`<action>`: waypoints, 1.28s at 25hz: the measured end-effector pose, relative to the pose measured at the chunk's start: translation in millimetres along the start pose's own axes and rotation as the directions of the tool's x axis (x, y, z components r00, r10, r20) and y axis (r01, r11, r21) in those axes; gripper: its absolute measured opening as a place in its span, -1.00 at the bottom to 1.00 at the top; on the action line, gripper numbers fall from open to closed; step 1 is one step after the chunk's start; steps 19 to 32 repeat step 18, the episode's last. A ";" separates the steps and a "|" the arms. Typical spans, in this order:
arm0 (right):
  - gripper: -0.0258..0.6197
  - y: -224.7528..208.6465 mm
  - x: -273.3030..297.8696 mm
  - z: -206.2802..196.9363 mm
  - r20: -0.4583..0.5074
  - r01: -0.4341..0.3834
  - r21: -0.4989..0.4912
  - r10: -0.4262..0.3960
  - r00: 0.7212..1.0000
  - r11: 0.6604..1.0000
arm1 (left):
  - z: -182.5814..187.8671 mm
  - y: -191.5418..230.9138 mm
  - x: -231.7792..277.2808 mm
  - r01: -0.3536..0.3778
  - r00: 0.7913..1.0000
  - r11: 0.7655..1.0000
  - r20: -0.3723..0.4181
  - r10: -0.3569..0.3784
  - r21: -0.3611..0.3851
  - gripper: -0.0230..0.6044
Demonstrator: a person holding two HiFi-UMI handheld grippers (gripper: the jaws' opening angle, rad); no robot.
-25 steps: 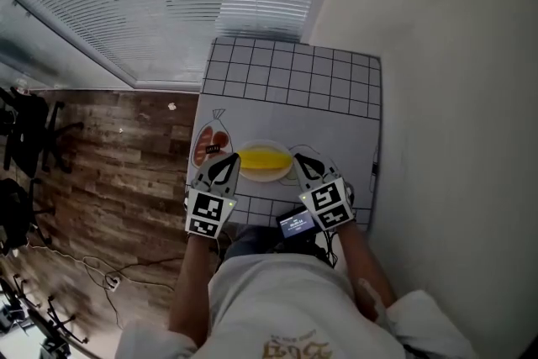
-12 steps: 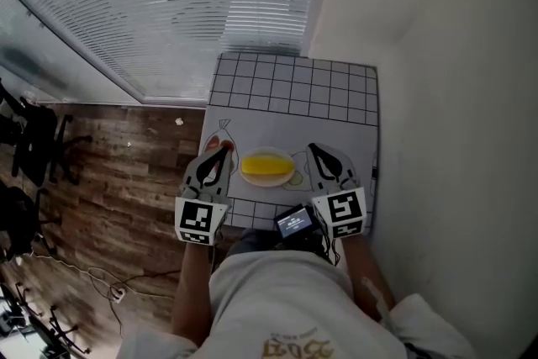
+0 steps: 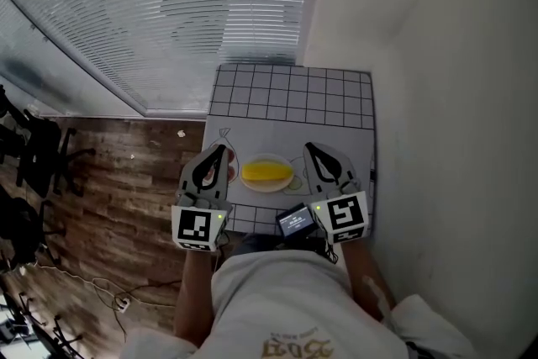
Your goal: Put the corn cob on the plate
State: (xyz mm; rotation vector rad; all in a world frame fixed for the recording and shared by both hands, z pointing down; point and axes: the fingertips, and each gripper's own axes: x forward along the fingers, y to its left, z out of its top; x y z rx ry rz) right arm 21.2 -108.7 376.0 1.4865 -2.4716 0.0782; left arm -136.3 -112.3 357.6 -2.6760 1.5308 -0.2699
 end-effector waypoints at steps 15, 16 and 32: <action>-0.90 -7.2 -13.5 4.9 0.017 0.009 -0.005 -0.009 1.000 1.000 | -3.3 -4.8 -7.3 -0.018 1.000 1.000 -0.010 0.018 -0.022 -0.90; -0.90 -7.9 -14.5 4.2 0.016 0.009 -0.006 -0.009 1.000 1.000 | -2.9 -6.2 -7.2 -0.017 1.000 1.000 -0.011 0.017 -0.019 -0.90; -0.90 -9.5 -16.3 2.8 0.016 0.012 -0.008 -0.012 1.000 1.000 | -2.1 -9.2 -7.1 -0.015 1.000 1.000 -0.010 0.015 -0.010 -0.90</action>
